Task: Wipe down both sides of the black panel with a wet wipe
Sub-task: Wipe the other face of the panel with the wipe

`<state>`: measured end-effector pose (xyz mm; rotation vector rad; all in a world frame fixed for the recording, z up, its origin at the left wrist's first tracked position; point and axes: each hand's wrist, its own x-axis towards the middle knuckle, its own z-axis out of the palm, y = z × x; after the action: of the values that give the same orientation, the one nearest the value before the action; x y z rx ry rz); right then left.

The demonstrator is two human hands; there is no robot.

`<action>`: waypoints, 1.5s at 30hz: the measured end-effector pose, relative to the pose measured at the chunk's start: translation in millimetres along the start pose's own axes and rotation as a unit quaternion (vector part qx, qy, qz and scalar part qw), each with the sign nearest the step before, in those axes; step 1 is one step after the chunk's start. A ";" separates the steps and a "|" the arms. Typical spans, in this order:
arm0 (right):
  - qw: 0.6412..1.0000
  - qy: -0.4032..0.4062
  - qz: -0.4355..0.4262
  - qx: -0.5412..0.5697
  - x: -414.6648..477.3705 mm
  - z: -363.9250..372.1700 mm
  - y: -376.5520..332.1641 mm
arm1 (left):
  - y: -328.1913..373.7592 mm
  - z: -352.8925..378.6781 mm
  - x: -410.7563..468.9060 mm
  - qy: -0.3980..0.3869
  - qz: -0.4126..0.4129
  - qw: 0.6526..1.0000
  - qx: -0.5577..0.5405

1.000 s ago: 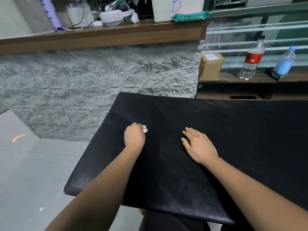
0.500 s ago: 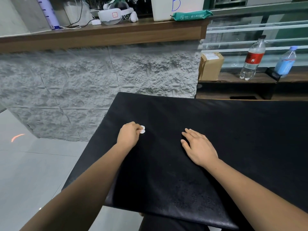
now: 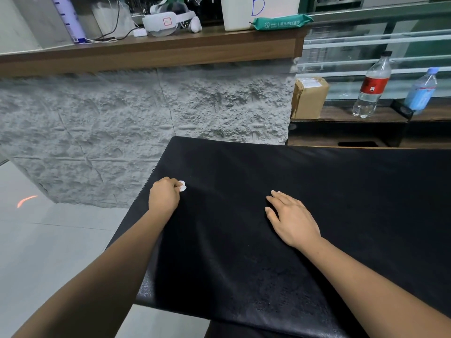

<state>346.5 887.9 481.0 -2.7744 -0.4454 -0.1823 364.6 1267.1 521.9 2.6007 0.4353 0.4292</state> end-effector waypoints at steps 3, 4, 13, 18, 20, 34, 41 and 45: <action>1.000 -0.001 0.002 -0.003 -0.8 -0.3 -0.1 | 8.4 8.5 -1.8 0.024 -0.036 0.999 0.013; 1.000 0.000 0.002 -0.003 -0.7 -0.3 -0.5 | 12.3 10.8 -2.4 0.029 -0.046 0.998 0.014; 1.000 0.008 -0.003 -0.003 -1.5 -2.1 -1.9 | 55.7 32.3 -7.3 0.002 -0.017 0.998 0.068; 1.000 0.002 -0.004 -0.017 -1.6 -3.1 -4.2 | 78.6 46.7 -14.4 -0.013 0.034 0.997 0.069; 0.999 0.006 -0.010 -0.051 5.3 -7.0 -6.2 | 83.2 49.3 -15.4 -0.023 0.042 0.998 0.049; 0.992 0.002 -0.027 -0.126 86.7 -14.7 -27.0 | 70.3 42.6 -5.4 -0.069 0.078 0.995 -0.008; 0.999 -0.009 -0.036 -0.034 133.1 -4.6 -24.8 | 67.6 50.4 -4.9 -0.042 0.089 0.995 -0.012; 0.998 -0.030 -0.050 -0.027 158.7 -0.3 -19.8 | 66.3 54.6 -5.4 -0.029 0.096 0.995 -0.004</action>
<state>489.7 950.4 514.9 -2.8192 -0.6032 -0.1381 395.0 1187.9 507.1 2.6511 0.1633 0.4169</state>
